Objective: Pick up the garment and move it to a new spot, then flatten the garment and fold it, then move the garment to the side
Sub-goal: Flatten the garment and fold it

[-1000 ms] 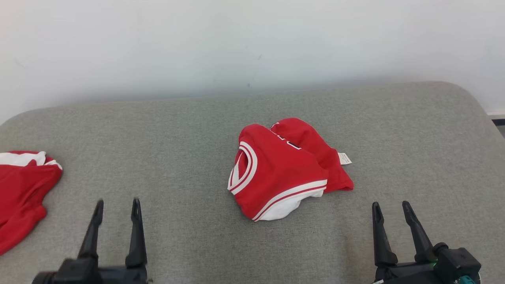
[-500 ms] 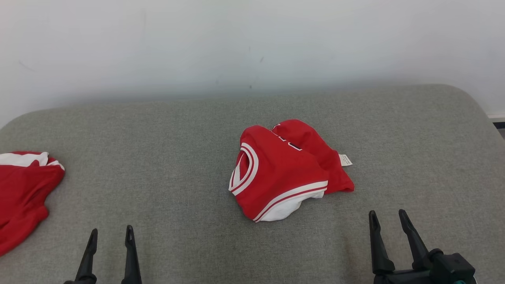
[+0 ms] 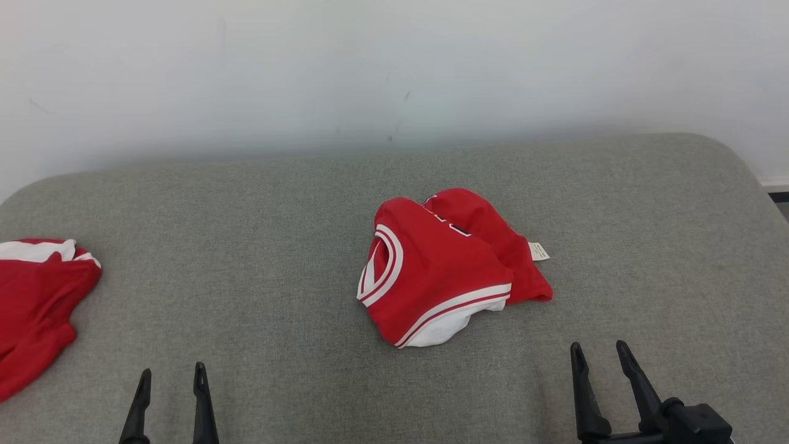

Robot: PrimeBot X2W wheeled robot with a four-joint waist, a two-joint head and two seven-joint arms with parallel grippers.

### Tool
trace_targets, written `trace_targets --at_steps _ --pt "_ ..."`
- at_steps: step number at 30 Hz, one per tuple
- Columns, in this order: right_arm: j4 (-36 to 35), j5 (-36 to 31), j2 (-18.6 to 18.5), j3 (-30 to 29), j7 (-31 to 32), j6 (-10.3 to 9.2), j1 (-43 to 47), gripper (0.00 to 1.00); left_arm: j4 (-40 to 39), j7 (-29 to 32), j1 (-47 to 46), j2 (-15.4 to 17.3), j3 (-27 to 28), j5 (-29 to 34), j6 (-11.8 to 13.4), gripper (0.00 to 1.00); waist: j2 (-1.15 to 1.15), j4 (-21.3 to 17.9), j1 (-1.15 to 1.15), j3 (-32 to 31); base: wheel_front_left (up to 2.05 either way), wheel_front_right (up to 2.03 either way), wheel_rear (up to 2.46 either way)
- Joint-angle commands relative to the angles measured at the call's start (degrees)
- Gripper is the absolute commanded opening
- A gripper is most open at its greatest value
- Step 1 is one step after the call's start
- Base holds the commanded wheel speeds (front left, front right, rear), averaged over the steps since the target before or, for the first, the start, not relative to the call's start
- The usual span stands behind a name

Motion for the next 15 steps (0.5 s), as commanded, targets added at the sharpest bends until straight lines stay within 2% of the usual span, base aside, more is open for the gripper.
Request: trace_targets --at_steps 1,15 --pt "0.1 -0.1 0.1 0.2 0.0 -0.12 0.3 1.0 0.1 -0.2 0.7 -0.1 0.0 -0.5 0.0 1.0 0.0 0.1 0.0 0.0 0.0 0.0 0.0" --pt "0.7 0.1 0.1 0.6 0.0 -0.12 0.5 1.0 0.5 -0.2 0.5 -0.1 -1.3 -0.1 0.6 1.0 0.0 0.2 0.0 0.0 0.0 0.0 0.0"
